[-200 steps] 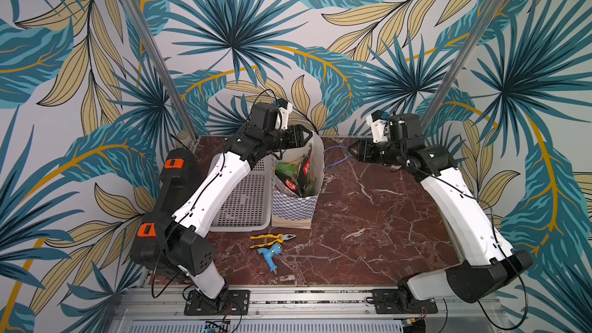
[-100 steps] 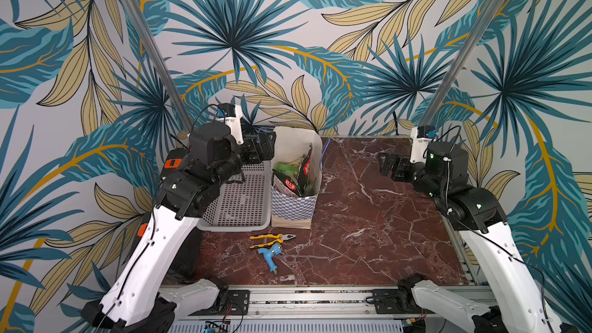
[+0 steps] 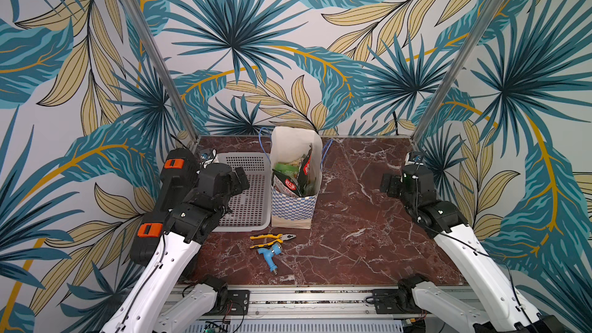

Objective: Place the condiment packets inside the bag
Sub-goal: Reset both arms

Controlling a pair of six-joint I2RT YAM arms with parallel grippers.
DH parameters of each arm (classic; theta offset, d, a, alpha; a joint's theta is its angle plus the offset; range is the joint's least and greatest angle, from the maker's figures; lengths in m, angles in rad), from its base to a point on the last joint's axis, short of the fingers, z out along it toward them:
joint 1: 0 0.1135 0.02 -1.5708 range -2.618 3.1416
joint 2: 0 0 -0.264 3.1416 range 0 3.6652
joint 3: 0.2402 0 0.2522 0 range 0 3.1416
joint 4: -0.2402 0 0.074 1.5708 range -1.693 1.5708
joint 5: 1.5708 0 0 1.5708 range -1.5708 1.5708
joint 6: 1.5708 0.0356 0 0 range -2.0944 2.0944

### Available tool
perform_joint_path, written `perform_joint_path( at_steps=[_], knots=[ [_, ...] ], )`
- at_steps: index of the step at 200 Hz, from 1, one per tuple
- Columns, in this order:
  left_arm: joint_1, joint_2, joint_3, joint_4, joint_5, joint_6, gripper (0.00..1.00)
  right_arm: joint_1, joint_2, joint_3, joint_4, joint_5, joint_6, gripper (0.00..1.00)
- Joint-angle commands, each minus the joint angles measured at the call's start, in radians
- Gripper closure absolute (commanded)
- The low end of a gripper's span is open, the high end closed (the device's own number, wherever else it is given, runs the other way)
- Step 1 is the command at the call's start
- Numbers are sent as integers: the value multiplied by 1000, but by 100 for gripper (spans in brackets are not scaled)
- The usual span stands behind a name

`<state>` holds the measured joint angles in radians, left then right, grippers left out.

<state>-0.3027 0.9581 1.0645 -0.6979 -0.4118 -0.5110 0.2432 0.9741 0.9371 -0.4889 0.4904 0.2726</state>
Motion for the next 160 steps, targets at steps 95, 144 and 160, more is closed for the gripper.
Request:
perform_joint_path(
  at_steps=[95, 144, 160],
  knots=[
    [203, 162, -396, 644, 123, 383, 0, -179, 119, -497, 807, -38, -61, 1],
    [224, 213, -617, 1049, 177, 438, 0, -195, 284, -564, 1090, -61, -77, 0],
    [226, 292, -610, 1105, 157, 434, 0, -195, 318, -578, 1197, -59, -115, 1]
  ],
)
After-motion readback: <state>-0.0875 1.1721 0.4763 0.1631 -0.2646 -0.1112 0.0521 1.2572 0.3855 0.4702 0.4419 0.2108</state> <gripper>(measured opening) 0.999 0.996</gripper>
